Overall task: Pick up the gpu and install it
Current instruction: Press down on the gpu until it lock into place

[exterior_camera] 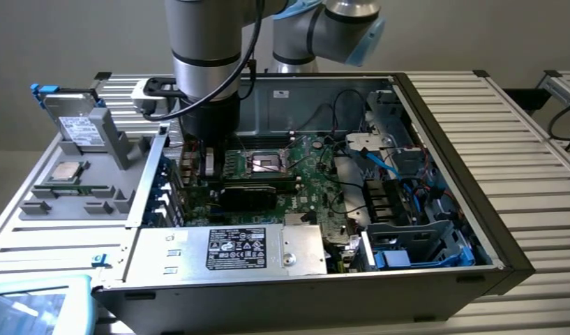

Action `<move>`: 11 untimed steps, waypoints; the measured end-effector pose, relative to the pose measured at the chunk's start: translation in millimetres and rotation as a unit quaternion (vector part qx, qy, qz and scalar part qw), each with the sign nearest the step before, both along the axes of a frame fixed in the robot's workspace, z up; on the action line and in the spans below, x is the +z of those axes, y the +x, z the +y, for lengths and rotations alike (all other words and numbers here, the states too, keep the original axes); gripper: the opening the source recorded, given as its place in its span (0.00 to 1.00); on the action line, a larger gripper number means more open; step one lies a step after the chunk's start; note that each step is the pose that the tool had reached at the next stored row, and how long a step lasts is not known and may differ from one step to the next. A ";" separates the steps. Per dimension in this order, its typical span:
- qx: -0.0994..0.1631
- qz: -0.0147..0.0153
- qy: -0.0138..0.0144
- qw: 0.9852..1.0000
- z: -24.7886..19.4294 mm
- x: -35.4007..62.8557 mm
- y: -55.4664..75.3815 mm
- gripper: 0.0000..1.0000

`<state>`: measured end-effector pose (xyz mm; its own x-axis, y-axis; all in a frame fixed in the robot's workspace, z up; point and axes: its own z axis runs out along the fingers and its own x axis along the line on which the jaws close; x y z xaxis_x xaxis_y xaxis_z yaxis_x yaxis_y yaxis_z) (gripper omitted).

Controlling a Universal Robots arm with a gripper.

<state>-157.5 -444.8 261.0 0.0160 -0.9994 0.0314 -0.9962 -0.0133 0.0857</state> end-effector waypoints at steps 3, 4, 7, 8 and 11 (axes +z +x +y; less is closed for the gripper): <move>0.000 -0.001 0.003 1.000 -0.8 0.7 -0.6 0.12; 0.000 -0.001 0.003 1.000 -0.6 1.8 -0.4 0.12; 0.000 -0.001 0.002 1.000 -0.6 7.1 -0.4 0.12; 0.000 -0.001 0.001 1.000 -0.6 10.7 -0.4 0.12; 0.000 0.000 -0.001 1.000 -0.4 17.0 -0.5 0.12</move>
<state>-158.0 -445.2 278.0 0.0162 -0.9993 0.0334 -0.9963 -0.0133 0.0852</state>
